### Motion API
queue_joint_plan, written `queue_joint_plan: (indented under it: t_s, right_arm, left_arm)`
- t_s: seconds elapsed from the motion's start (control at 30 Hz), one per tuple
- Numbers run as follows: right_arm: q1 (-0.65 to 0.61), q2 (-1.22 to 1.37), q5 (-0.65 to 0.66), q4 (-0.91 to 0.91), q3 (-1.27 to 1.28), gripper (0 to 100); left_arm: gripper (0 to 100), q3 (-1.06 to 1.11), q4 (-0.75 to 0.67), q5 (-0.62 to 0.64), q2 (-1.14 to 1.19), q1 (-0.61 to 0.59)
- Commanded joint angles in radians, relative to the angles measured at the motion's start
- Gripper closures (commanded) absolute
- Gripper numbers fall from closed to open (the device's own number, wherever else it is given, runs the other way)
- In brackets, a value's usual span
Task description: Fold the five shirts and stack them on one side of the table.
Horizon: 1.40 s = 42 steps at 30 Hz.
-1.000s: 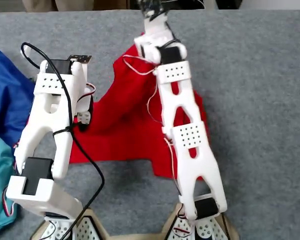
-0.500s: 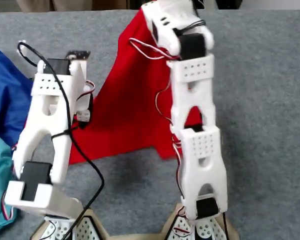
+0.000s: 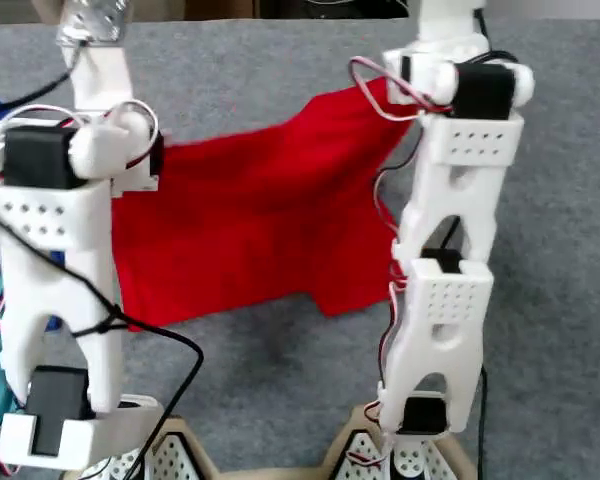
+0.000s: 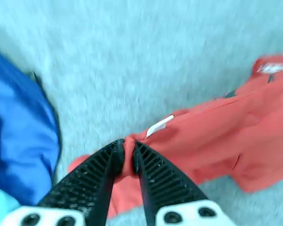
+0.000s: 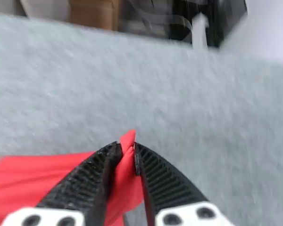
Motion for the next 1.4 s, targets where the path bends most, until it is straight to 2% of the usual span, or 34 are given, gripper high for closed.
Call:
queue_joint_plan:
  t_s: [0.0,0.17,0.23,0.57,0.7,0.87,1.1,1.27,1.37]
  right_arm:
    - [0.062,-0.007,0.003,0.017,0.018,99.0]
    - [0.09,-0.005,0.023,0.018,0.021,99.0]
    - [0.088,-0.004,0.078,0.018,0.044,99.0]
    - [0.073,-0.004,0.189,0.015,0.581,99.1]
    - [0.035,-0.002,0.261,0.012,0.788,99.1]
    - [0.008,-0.002,0.456,0.012,0.918,99.1]
    - [0.016,-0.002,0.884,0.012,0.975,99.1]
    - [0.018,-0.01,0.953,-0.009,0.967,98.4]
    - [0.018,-0.025,0.987,0.012,0.972,91.1]
  left_arm:
    - [98,-0.123,0.009,-0.009,-0.038,0.003]
    - [98,-0.133,0.011,-0.005,-0.039,0.002]
    - [98,-0.081,0.011,-0.002,-0.041,-0.003]
    - [98,0.48,0.002,-0.011,-0.033,0.048]
    - [98,0.71,-0.13,-0.025,-0.03,0.074]
    - [98,0.962,-0.292,-0.031,-0.03,0.074]
    - [98,1.094,-0.353,-0.029,-0.033,0.075]
    - [98,1.096,-0.351,-0.028,-0.035,0.074]
    - [98,1.1,-0.345,-0.031,-0.031,0.074]
